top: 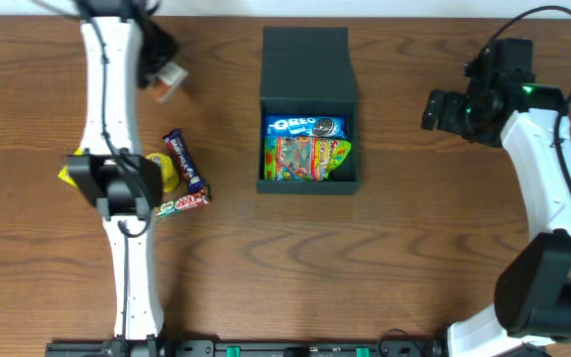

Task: Pack container
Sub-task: 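Carry the Pocky box over the green box and drop it inside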

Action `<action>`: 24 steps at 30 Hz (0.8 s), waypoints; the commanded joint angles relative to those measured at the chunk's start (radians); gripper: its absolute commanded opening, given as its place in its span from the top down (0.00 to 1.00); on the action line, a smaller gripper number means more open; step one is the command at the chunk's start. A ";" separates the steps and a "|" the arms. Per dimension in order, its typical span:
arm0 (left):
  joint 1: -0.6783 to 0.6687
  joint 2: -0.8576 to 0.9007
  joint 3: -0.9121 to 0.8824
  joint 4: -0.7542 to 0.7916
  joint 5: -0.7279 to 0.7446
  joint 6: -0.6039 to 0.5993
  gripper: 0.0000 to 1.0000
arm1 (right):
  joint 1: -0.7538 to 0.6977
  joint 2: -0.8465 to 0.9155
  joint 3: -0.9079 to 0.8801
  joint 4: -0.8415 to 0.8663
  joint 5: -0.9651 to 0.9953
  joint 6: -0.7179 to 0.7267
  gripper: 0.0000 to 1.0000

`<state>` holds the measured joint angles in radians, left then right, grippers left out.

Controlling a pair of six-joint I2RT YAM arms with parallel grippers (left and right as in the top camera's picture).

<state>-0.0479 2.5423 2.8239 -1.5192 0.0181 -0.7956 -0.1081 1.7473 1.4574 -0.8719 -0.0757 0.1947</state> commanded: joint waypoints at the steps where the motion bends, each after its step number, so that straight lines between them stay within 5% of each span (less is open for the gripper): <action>1: -0.085 0.008 0.022 -0.017 0.019 0.035 0.39 | -0.026 0.005 0.006 0.000 0.001 0.014 0.01; 11: -0.389 0.008 0.021 -0.048 -0.003 0.146 0.31 | -0.064 0.005 0.006 0.000 0.001 0.005 0.01; 20: -0.457 0.008 0.011 -0.079 0.000 0.054 0.32 | -0.063 0.005 0.006 0.000 0.001 0.003 0.01; 24: -0.456 0.008 0.011 -0.074 -0.030 0.055 0.23 | -0.063 0.006 0.006 0.000 0.001 -0.002 0.01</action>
<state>-0.5056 2.5423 2.8250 -1.5917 0.0208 -0.7284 -0.1623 1.7473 1.4574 -0.8715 -0.0750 0.1944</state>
